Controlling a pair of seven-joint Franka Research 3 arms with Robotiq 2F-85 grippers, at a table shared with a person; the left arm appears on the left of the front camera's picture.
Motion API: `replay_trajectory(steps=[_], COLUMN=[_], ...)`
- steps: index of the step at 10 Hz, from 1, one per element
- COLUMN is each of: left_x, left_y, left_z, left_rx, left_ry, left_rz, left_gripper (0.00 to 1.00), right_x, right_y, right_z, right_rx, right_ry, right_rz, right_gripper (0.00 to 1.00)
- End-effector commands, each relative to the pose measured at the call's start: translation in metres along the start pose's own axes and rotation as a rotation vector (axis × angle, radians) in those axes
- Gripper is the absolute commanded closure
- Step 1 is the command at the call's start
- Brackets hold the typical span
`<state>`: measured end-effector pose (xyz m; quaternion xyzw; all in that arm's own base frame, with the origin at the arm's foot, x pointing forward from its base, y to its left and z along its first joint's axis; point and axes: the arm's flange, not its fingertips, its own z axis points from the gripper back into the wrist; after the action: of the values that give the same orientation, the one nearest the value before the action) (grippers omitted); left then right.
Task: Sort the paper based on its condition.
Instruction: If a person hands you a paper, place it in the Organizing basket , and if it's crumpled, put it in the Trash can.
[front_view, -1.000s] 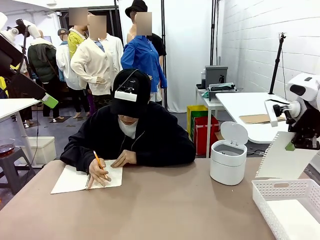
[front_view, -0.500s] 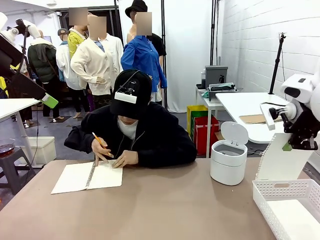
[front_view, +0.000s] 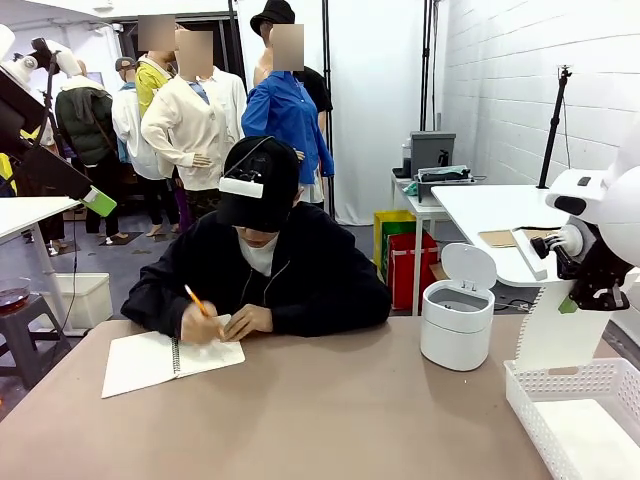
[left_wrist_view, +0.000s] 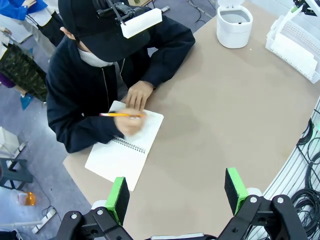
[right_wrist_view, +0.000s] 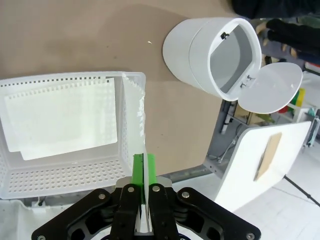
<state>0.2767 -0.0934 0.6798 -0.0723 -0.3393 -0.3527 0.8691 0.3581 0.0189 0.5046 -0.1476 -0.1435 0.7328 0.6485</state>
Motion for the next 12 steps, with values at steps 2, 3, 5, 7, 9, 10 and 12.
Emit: replay_trajectory(steps=[2,3,5,7,9,10,12], left_x=[0.000,0.000,0.000,0.000,0.000,0.000,0.000], left_y=[0.000,0.000,0.000,0.000,0.000,0.000,0.000], left_z=[0.000,0.000,0.000,0.000,0.000,0.000,0.000], left_rx=[0.001,0.001,0.001,0.001,0.001,0.001,0.001], left_ry=[0.001,0.001,0.001,0.001,0.001,0.001,0.001], left_rz=[0.000,0.000,0.000,0.000,0.000,0.000,0.000], left_gripper=[0.00,0.00,0.00,0.00,0.00,0.00,0.00], right_x=[-0.012,-0.015,-0.022,-0.030,-0.025,-0.024,-0.031], right_y=[0.040,0.045,0.057,0.063,0.072,0.074,0.001], right_z=[-0.035,-0.035,-0.039,-0.044,-0.055,-0.059,-0.025], right_rx=[-0.007,-0.007,0.001,0.000,0.027,0.028,0.047], right_ry=[-0.025,-0.021,0.005,-0.018,-0.045,-0.057,-0.005], right_rz=[0.016,0.005,0.020,0.038,0.055,0.055,0.013], right_gripper=[1.00,1.00,1.00,1.00,1.00,1.00,1.00])
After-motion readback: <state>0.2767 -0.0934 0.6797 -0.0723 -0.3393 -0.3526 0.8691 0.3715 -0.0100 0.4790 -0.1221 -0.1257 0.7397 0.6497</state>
